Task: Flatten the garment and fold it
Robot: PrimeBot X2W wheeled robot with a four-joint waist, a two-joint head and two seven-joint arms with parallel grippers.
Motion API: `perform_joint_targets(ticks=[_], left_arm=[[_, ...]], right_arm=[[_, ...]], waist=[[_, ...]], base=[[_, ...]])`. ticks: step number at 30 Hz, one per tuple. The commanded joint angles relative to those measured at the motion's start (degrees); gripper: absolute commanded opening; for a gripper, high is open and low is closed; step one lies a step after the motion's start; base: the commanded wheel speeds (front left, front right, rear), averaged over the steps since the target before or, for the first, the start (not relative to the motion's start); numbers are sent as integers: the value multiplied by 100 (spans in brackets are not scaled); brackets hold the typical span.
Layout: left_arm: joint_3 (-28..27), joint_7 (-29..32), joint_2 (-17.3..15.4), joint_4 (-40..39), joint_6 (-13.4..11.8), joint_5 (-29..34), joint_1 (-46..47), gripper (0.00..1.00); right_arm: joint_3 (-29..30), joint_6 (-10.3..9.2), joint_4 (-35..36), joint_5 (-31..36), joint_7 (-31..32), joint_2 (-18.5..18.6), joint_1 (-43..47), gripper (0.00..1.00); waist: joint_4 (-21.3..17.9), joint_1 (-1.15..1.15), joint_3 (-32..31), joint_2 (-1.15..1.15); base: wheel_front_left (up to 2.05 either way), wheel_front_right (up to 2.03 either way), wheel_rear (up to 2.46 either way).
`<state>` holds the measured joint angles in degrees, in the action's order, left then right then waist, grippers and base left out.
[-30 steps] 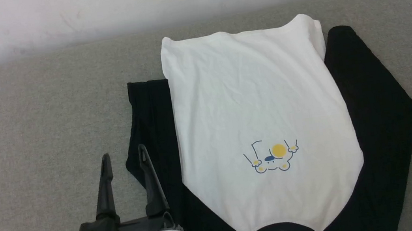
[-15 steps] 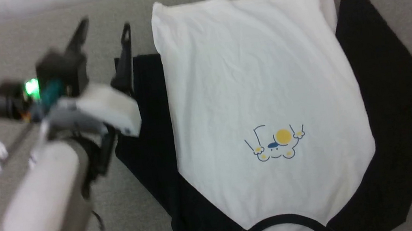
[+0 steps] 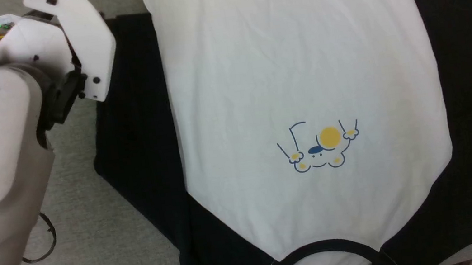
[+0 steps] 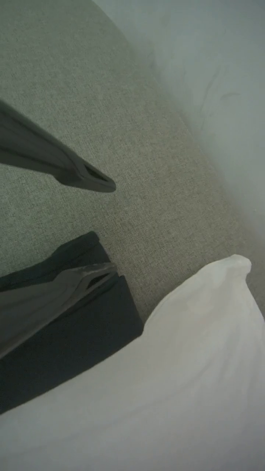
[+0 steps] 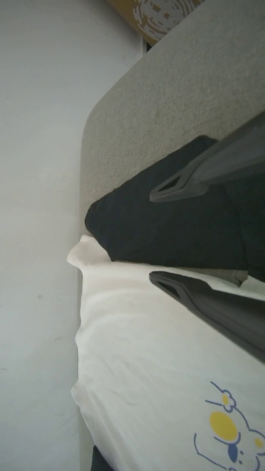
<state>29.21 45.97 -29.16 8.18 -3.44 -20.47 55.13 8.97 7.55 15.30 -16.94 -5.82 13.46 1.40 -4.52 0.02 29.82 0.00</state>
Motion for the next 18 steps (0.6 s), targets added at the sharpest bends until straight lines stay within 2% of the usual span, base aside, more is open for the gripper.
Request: perform_joint_targets(ticks=[1, 6, 12, 15, 18], left_arm=[[0, 207, -45, -6, -47, -45, 99, 100], [-47, 843, -99, -192, -195, -215, 70, 100], [-67, 1230, -75, -442, -340, -436, -142, 100], [-54, 1328, -81, -533, -369, -510, -251, 0], [-48, 1426, -87, -587, -388, -605, -362, 0]], right_arm=[[2, -6, -39, -43, -47, 34, -100, 100], [-21, -6, -133, -77, -90, 84, -195, 100], [-54, -6, -188, -112, -103, 127, -289, 100], [-63, -6, -195, -131, -105, 162, -329, 100], [-65, -6, -209, -149, -109, 189, -367, 100]], waist=[[-147, -2, 380, 0], [-150, -2, 482, 0], [-122, -2, 580, 0], [-114, -2, 631, 0], [-112, -2, 663, 0]], base=[[0, 0, 0], [0, 0, 0], [0, 0, 0], [0, 0, 0], [0, 0, 0]])
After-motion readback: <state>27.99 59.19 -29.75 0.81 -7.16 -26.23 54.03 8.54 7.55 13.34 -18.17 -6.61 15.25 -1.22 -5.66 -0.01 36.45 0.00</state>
